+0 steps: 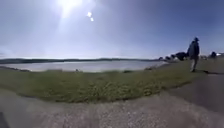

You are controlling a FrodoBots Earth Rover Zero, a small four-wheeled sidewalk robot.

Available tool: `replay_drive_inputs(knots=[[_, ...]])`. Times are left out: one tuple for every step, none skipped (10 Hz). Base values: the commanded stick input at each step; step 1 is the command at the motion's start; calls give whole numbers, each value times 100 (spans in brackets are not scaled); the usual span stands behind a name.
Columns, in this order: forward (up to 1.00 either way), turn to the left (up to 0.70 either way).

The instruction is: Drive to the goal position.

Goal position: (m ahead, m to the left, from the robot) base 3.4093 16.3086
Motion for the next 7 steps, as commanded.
replay_drive_inputs(knots=[[0,45],[0,45],[0,45],[0,45],[0,45],[0,45],[0,45]])
